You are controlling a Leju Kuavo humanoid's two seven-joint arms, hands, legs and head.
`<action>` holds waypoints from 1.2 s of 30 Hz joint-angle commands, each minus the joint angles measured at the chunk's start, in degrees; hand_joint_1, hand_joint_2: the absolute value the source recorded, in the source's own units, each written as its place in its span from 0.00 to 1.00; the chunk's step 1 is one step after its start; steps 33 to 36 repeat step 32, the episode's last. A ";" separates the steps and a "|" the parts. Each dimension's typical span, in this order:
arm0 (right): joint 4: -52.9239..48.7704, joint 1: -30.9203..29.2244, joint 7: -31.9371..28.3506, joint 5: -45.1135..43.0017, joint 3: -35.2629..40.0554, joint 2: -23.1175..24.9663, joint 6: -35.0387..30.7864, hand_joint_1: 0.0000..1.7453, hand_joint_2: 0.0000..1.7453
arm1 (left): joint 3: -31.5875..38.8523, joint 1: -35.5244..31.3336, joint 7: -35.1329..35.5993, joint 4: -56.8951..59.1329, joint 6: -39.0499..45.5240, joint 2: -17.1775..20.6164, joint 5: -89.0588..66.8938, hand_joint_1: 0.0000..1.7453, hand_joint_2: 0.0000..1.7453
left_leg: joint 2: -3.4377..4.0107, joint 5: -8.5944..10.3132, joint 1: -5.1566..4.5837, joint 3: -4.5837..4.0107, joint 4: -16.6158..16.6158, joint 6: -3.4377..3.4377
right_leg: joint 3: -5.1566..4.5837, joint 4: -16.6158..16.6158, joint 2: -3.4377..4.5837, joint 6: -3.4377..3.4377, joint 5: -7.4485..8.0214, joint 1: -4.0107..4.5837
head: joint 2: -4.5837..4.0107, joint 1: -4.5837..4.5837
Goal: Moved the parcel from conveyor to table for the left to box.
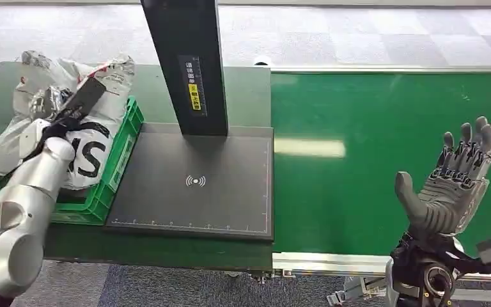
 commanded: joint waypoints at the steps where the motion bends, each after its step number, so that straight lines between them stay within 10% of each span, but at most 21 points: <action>1: 3.53 -1.30 0.70 -0.34 0.47 -1.49 -0.67 0.00 1.00 | -8.28 7.33 10.69 10.08 -3.17 -0.48 -6.01 1.00 1.00 | 0.11 0.01 -0.07 0.25 -0.15 0.00 | 0.20 -0.10 0.04 0.01 0.01 -0.06 | 0.00 0.02; 8: 3.54 0.83 0.20 -0.80 0.72 -1.96 -0.93 0.00 1.00 | -11.16 7.88 14.17 9.61 -3.99 0.27 -11.08 1.00 1.00 | 0.21 0.00 -0.07 0.72 -0.32 -0.03 | 0.63 -0.22 0.11 -0.04 0.01 -0.06 | 0.00 0.00; 9: 3.39 1.02 0.19 -0.85 0.69 -1.92 -0.97 0.00 1.00 | -10.58 7.68 13.86 9.41 -3.00 0.16 -10.85 0.00 1.00 | 0.15 -0.03 -0.07 0.74 -0.27 -0.03 | 0.68 -0.16 0.07 -0.04 -0.03 -0.05 | 0.00 -0.02; 14: 2.36 1.30 1.00 -1.05 0.56 -1.40 -1.73 0.00 1.00 | 7.43 4.44 -5.86 4.92 17.15 -2.54 6.79 0.00 1.00 | 0.10 -0.01 -0.04 0.73 -0.20 -0.05 | 0.66 -0.11 0.00 -0.09 -0.03 -0.02 | 0.00 -0.02; 20: 4.64 -0.12 1.33 -0.61 1.65 -1.69 -2.13 0.00 1.00 | 19.63 1.85 -33.54 -10.07 20.60 -6.84 32.14 0.00 1.00 | -0.09 0.02 0.08 0.40 0.02 -0.04 | 0.45 0.00 -0.23 -0.07 -0.07 0.10 | 0.00 -0.02; 30: 10.44 -0.54 2.61 -0.36 3.03 -2.50 -4.63 0.00 1.00 | -12.90 30.70 -42.77 -75.75 23.66 -11.42 35.66 0.00 1.00 | 0.07 -0.09 0.05 0.39 -0.09 -0.02 | 0.40 -0.12 -0.02 -0.08 -0.09 0.07 | 0.00 -0.02; 32: 14.41 -1.14 4.15 -0.27 2.67 -2.99 -5.55 0.00 1.00 | -25.33 38.01 -38.16 -79.18 18.20 -11.48 32.52 0.00 1.00 | -0.08 -0.12 -0.02 0.54 -0.20 0.04 | 0.60 -0.25 -0.18 -0.01 -0.15 0.00 | 0.00 0.02; 36: 14.41 -1.14 4.15 -0.27 2.67 -2.99 -5.55 0.00 1.00 | -25.33 38.01 -38.16 -79.18 18.20 -11.48 32.52 0.00 1.00 | -0.08 -0.12 -0.02 0.54 -0.20 0.04 | 0.60 -0.25 -0.18 -0.01 -0.15 0.00 | 0.00 0.02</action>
